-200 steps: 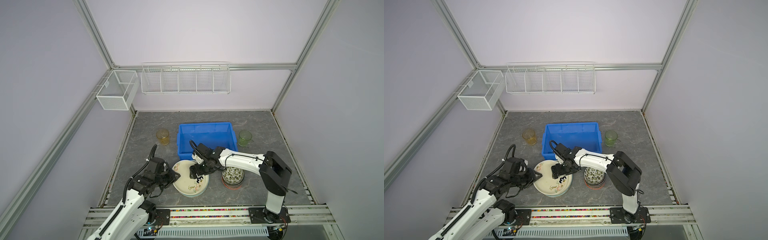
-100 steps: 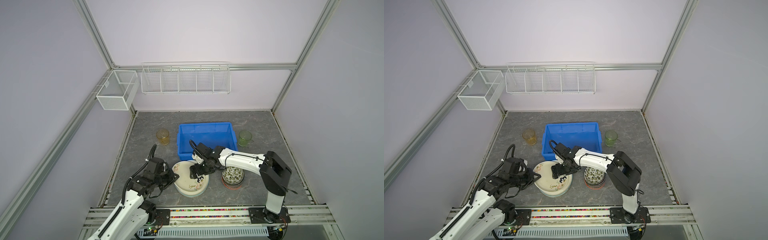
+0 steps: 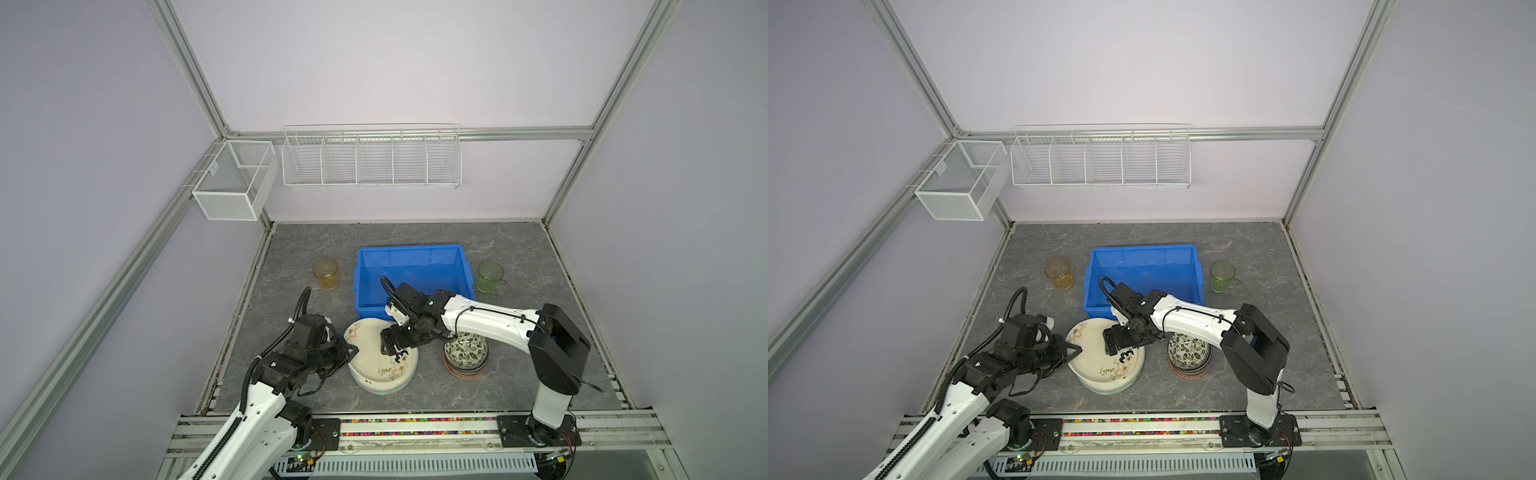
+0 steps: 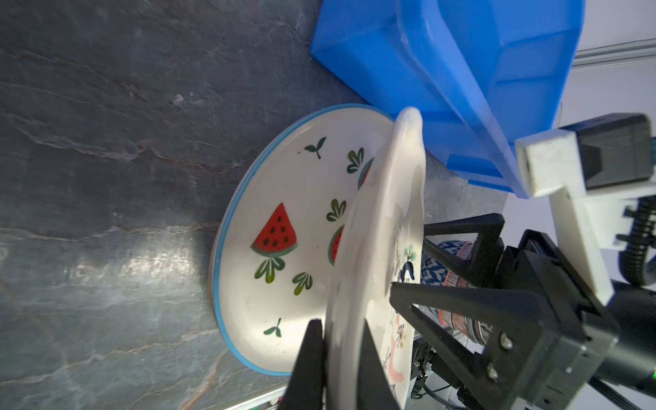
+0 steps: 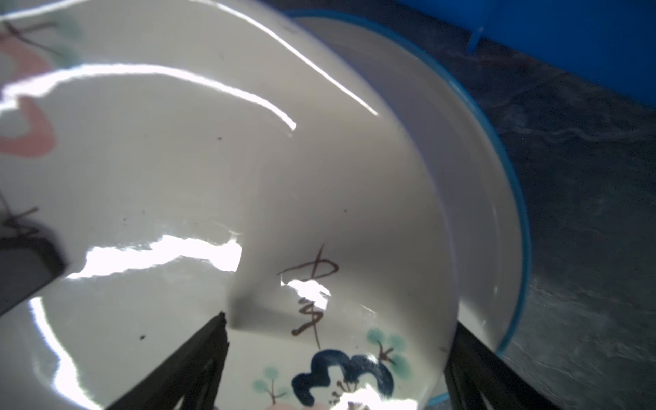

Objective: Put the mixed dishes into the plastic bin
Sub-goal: 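Lift the flower plate off the watermelon plate with the right gripper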

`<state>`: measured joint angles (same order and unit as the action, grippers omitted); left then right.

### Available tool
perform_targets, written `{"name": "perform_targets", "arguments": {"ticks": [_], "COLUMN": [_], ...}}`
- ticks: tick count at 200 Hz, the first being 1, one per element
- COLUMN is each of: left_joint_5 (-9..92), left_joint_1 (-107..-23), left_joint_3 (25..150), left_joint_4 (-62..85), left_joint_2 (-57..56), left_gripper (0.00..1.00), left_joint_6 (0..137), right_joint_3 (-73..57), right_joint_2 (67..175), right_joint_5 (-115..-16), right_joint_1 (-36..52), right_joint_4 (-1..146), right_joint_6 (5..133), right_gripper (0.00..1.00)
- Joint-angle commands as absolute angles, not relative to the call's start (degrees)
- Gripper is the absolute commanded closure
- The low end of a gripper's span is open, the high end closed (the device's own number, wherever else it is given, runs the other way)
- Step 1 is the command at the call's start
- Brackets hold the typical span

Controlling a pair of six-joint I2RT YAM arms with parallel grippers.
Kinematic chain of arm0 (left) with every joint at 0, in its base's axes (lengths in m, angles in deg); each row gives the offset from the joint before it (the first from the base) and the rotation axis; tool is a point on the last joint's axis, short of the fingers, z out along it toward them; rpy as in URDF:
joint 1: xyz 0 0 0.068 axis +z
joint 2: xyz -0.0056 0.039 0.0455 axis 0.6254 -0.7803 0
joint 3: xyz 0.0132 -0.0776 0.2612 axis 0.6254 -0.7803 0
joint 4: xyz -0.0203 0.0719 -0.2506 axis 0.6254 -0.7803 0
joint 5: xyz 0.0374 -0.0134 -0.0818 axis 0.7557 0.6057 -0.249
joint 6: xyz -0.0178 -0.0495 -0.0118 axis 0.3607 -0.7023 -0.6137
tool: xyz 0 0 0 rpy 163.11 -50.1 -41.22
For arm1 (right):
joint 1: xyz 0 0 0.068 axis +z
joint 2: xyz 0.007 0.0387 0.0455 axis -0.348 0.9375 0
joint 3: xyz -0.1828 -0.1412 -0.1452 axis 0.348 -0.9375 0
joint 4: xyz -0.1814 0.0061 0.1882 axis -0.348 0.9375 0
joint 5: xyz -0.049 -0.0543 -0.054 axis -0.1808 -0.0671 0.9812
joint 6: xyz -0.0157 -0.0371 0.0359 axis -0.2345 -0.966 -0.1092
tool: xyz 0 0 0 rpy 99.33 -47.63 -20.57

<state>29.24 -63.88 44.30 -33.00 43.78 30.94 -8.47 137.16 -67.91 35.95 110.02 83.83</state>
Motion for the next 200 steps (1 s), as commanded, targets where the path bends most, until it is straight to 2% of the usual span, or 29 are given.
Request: {"name": "perform_targets", "arguments": {"ticks": [1, 59, 104, 127, 136, 152, 200], "left_joint_5": [27.0, 24.1, 18.2, 15.6, 14.6, 13.1, 9.1], "left_joint_1": [-63.9, -62.3, -59.1, -57.6, -57.4, -57.4, -57.4], "left_joint_3": [46.8, 46.8, 46.2, 45.8, 45.6, 45.5, 46.2], "left_joint_4": [-29.1, -27.3, -23.7, -21.4, -20.2, -18.1, -12.6], "left_joint_2": [45.1, 45.4, 46.1, 46.8, 47.0, 46.8, 45.8], "left_gripper": [1.0, 1.0, 1.0, 1.0, 1.0, 1.0, 1.0], "left_joint_6": [30.9, 31.0, 30.6, 29.9, 29.8, 29.5, 29.9], "right_joint_3": [-5.3, -5.1, -7.1, -7.4, -7.4, -7.5, -9.0], "right_joint_2": [132.2, 129.0, 126.0, 124.6, 123.8, 122.4, 115.4], "right_joint_5": [-69.8, -70.8, -72.0, -73.8, -74.3, -76.7, -81.0], "right_joint_1": [35.8, 33.4, 31.1, 29.5, 28.7, 26.9, 20.1], "right_joint_4": [108.3, 111.2, 110.5, 110.5, 110.8, 111.5, 114.5], "right_joint_6": [83.6, 83.7, 85.1, 85.7, 85.7, 85.9, 83.6], "right_gripper": [0.07, 0.06, 0.0, 0.01, 0.07, 0.1, 0.07]}}
